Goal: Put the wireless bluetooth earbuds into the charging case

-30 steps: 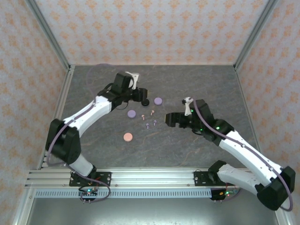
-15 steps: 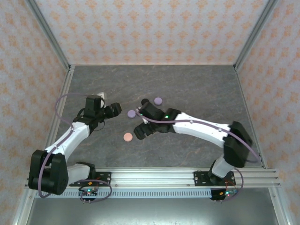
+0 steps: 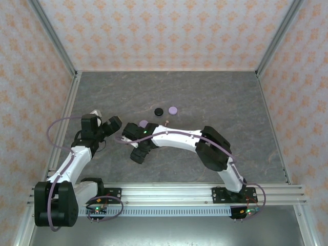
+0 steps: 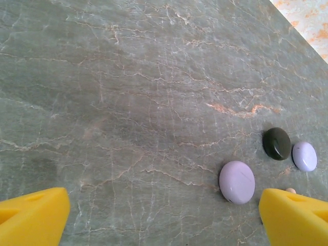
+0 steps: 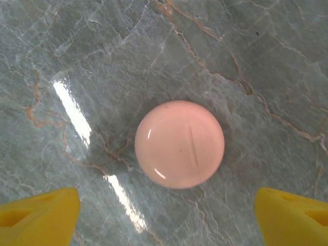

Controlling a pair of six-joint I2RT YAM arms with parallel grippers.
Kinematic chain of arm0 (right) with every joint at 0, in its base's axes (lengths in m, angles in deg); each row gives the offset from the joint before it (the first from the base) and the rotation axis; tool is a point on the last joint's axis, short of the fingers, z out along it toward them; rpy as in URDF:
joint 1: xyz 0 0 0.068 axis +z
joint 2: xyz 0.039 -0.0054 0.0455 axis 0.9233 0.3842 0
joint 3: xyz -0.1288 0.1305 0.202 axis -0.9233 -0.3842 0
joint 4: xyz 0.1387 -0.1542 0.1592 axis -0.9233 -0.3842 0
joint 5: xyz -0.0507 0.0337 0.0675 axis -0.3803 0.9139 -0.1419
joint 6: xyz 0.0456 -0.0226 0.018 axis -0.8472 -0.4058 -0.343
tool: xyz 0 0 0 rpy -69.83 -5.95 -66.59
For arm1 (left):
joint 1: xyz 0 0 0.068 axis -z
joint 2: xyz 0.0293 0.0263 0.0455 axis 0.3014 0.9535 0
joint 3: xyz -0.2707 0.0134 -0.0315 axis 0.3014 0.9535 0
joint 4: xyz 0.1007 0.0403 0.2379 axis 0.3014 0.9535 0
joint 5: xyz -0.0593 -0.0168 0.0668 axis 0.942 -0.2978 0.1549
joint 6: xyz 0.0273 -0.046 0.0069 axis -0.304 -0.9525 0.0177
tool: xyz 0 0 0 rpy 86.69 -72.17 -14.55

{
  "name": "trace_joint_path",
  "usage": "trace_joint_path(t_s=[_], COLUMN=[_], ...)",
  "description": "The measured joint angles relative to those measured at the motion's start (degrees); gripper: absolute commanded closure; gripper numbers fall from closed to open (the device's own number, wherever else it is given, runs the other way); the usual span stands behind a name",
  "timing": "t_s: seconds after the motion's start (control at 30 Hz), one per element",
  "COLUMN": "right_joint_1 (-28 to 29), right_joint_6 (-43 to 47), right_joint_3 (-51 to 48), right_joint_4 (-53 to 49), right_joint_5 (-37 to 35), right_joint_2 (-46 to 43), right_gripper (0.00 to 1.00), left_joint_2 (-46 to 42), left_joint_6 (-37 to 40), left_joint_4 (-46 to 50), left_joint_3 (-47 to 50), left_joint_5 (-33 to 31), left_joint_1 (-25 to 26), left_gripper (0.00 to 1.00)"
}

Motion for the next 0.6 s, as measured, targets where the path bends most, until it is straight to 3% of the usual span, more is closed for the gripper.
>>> trace_joint_path(t_s=[0.43,0.6], right_joint_1=[0.00,-0.07], right_joint_6=[4.24,4.13], right_joint_3=[5.07,5.70], right_joint_4=[-2.14,-2.36], right_joint_5=[0.07,0.63], right_joint_2=[6.97,7.34], right_gripper=[0.17,0.25], left_joint_2=[-0.52,-0.55], left_joint_6=[-0.07,-0.07], left_joint_4=[0.07,0.24], left_joint_3=[0.04,0.04], left_joint_5=[0.79,0.79], left_joint_1=[-0.72,-0.72], left_gripper=[0.05,0.05])
